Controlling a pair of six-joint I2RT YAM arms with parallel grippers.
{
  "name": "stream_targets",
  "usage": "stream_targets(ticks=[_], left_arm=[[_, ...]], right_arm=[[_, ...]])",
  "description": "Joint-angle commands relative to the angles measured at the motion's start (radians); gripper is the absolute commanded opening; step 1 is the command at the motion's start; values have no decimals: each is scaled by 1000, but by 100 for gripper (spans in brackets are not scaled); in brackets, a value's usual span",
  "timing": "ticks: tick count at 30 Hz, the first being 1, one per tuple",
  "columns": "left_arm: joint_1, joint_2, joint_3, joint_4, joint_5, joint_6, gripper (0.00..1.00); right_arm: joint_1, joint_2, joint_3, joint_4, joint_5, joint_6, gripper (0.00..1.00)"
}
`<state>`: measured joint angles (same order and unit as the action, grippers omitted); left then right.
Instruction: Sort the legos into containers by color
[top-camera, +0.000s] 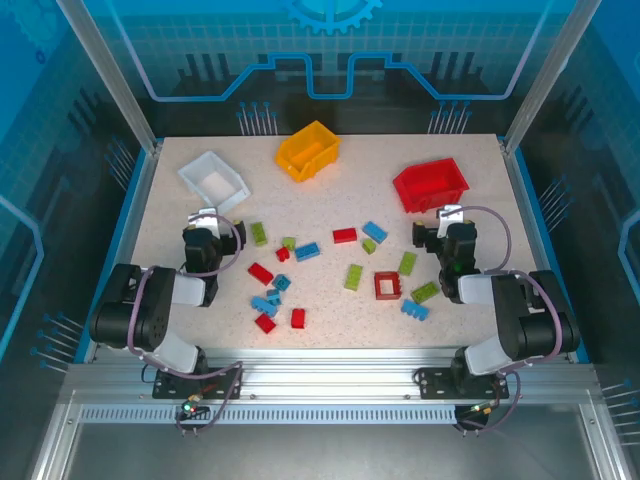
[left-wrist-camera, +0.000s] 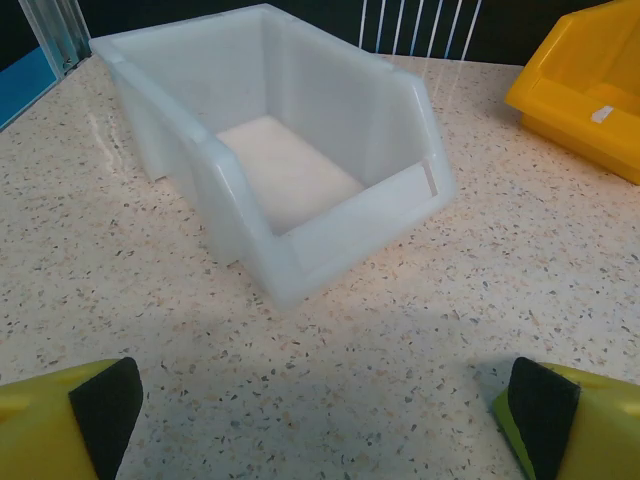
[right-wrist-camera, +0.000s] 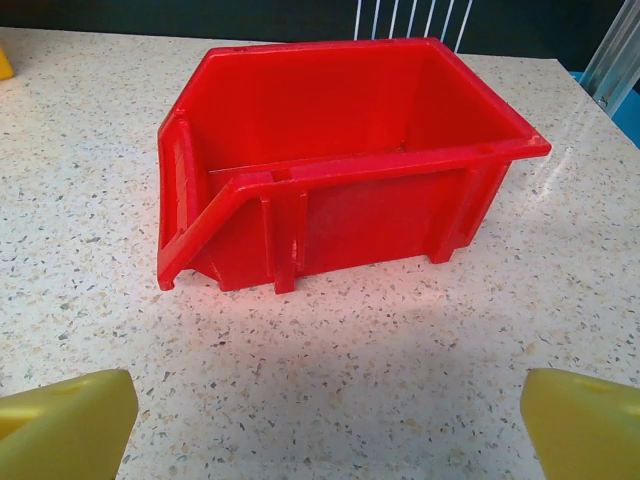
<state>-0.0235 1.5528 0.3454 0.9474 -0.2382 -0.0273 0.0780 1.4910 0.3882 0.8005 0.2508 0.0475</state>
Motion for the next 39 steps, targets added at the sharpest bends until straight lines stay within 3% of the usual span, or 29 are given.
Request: stream_targets(ticks=[1, 21, 23, 26, 30, 31, 32, 34, 35, 36, 37, 38, 39], left_arm=[[-5, -2, 21, -1, -9, -2, 99], [-6, -3, 19, 2, -12, -1, 99], [-32, -66, -30, 49, -76, 17, 99], [-170, -351, 5, -185, -256, 99, 99], [-349, -626, 220, -599, -372, 57, 99], [-394, -649, 304, -706, -431, 26, 99], [-414, -654, 415, -864, -473, -103, 99], [-408, -642, 653, -1333, -417, -397, 99], [-398, -631, 696, -1391, -376, -445, 99], [-352, -615, 721, -1400, -243, -473, 99], [-250, -573, 777, -1451, -51, -533, 99], [-180, -515, 847, -1541, 58, -584, 99], [-160, -466, 901, -1600, 94, -581, 99]], right_arm=[[2, 8, 15, 2, -7, 0, 100], [3, 8, 15, 2, -8, 0, 100], [3, -32, 21, -28, -10, -4, 100], [33, -257, 106, -327, 53, -3, 100], [116, -602, 244, -624, 91, 14, 100], [147, -672, 301, -696, 99, 25, 100], [168, -723, 370, -779, 111, 94, 100], [163, -765, 514, -1054, 120, 344, 100], [157, -775, 580, -1241, 188, 542, 100], [145, -782, 597, -1311, 196, 659, 100], [115, -788, 599, -1306, 100, 619, 99], [93, -778, 614, -1325, -2, 588, 91], [89, -763, 638, -1367, -35, 592, 88]])
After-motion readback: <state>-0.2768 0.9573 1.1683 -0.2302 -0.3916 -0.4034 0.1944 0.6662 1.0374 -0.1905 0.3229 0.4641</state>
